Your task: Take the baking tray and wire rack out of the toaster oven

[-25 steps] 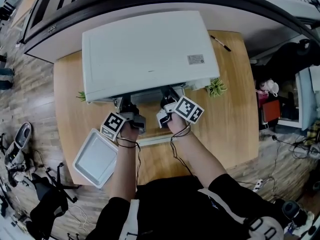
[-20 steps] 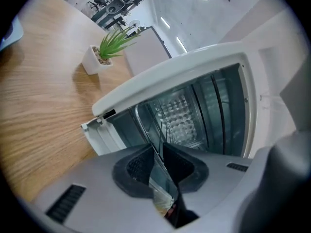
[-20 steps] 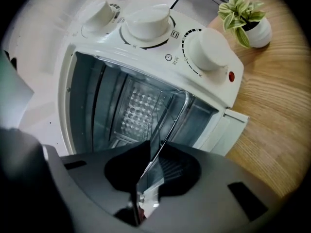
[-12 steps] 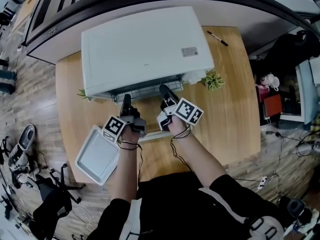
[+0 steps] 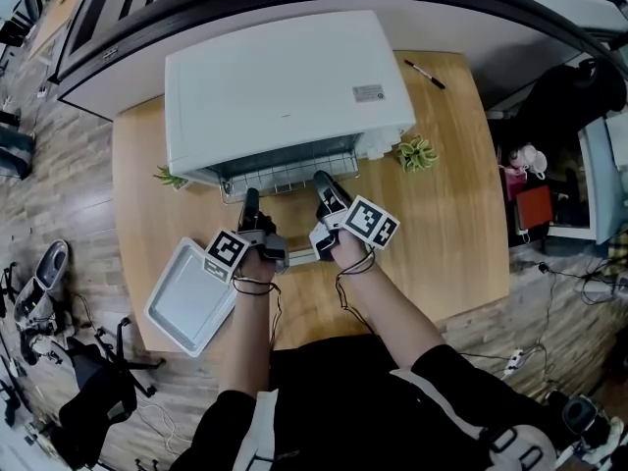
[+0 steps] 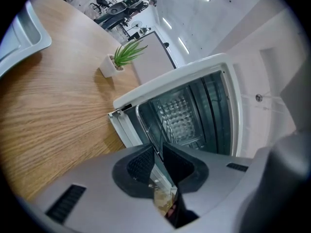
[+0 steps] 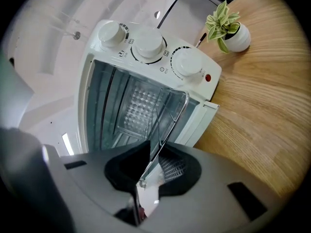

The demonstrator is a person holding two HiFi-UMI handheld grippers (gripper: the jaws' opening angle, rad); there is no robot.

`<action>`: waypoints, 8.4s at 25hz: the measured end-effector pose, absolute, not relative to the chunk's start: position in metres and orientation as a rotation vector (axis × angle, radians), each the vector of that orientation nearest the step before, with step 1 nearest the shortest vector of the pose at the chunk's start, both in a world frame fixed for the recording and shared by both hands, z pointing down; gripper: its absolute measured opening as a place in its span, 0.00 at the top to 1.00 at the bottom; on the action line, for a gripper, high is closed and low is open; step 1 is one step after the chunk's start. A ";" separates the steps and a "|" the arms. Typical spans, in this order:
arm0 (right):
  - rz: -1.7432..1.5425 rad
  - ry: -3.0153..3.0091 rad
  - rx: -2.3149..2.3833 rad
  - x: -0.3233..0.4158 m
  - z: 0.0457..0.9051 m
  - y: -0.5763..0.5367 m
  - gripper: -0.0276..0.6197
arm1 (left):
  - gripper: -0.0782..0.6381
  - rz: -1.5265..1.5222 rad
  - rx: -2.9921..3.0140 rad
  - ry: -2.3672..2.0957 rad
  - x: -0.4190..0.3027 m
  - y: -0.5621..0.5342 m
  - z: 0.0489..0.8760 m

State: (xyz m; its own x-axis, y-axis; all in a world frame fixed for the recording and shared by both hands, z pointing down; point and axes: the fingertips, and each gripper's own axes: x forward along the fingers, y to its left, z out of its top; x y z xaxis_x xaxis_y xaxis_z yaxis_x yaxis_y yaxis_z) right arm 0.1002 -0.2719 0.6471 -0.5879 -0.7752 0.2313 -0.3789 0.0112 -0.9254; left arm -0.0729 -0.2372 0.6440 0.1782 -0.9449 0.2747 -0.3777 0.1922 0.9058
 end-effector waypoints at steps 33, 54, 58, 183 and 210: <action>-1.559 1.961 -1.178 0.111 0.640 -0.208 0.86 | 0.80 -0.664 1.415 -1.326 -0.060 -0.173 0.636; -1.507 1.979 -1.144 0.115 0.621 -0.177 0.87 | 0.80 -0.701 1.492 -1.289 -0.056 -0.144 0.619; -1.528 1.971 -1.148 0.115 0.621 -0.176 0.87 | 0.80 -0.801 1.408 -1.273 -0.063 -0.144 0.623; -2.158 3.037 -0.470 -0.178 0.676 0.041 0.45 | 0.62 -0.521 0.909 -1.548 -0.284 0.176 0.690; -1.996 3.362 -0.447 -0.171 0.692 0.061 0.46 | 0.53 -0.181 0.976 -1.336 -0.277 0.194 0.699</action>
State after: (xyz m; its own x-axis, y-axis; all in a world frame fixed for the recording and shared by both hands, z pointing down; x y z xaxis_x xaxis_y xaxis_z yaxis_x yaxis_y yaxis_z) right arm -0.1715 0.0610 0.6919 -0.6791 0.1963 0.7073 -0.5268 0.5405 -0.6559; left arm -0.2770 0.1940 0.6992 0.2828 -0.6231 0.7292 -0.4064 0.6108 0.6795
